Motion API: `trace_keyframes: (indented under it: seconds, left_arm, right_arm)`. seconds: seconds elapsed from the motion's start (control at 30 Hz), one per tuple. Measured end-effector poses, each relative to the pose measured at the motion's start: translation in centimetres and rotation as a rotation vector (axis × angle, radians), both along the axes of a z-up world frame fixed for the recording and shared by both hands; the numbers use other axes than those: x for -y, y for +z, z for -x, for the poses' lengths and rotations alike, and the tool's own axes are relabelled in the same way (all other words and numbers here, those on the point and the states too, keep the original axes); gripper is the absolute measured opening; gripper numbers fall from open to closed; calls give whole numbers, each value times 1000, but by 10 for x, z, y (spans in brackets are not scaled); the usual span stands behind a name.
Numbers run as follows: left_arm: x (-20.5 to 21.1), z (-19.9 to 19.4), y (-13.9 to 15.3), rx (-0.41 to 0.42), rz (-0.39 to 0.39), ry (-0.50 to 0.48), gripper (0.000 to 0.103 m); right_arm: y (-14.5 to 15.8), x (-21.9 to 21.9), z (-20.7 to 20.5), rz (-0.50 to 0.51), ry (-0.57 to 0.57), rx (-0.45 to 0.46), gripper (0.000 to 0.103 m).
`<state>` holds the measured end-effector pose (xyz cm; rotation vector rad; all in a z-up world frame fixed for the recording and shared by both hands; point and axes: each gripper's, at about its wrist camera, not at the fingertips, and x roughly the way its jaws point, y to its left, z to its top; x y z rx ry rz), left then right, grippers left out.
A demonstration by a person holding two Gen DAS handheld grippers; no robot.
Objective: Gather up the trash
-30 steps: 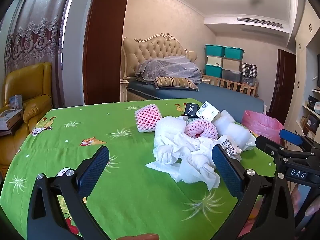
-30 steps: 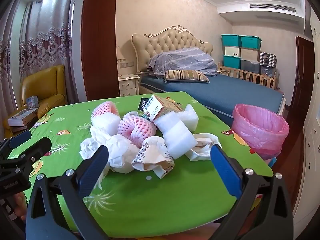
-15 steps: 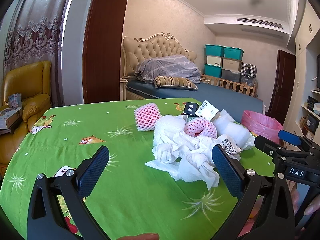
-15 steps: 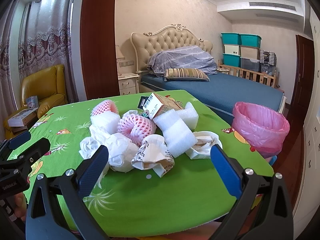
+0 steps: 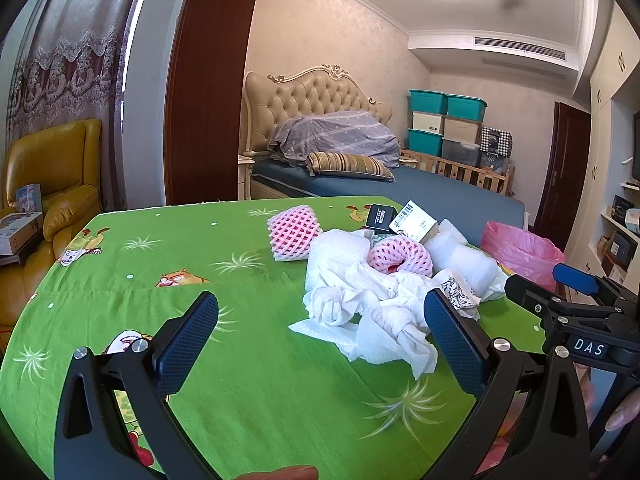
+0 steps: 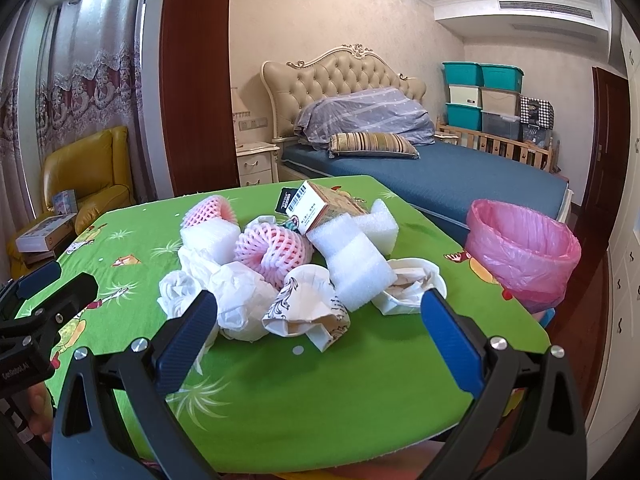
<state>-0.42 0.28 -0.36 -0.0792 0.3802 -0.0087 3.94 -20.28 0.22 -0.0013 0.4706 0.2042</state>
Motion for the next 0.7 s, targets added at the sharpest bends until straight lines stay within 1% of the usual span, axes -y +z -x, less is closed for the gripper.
trace_keyframes:
  seconds: [0.7]
  left_arm:
    - [-1, 1, -2, -5, 11, -1, 96]
  right_arm:
    - [-2, 1, 0, -1, -1, -10, 99]
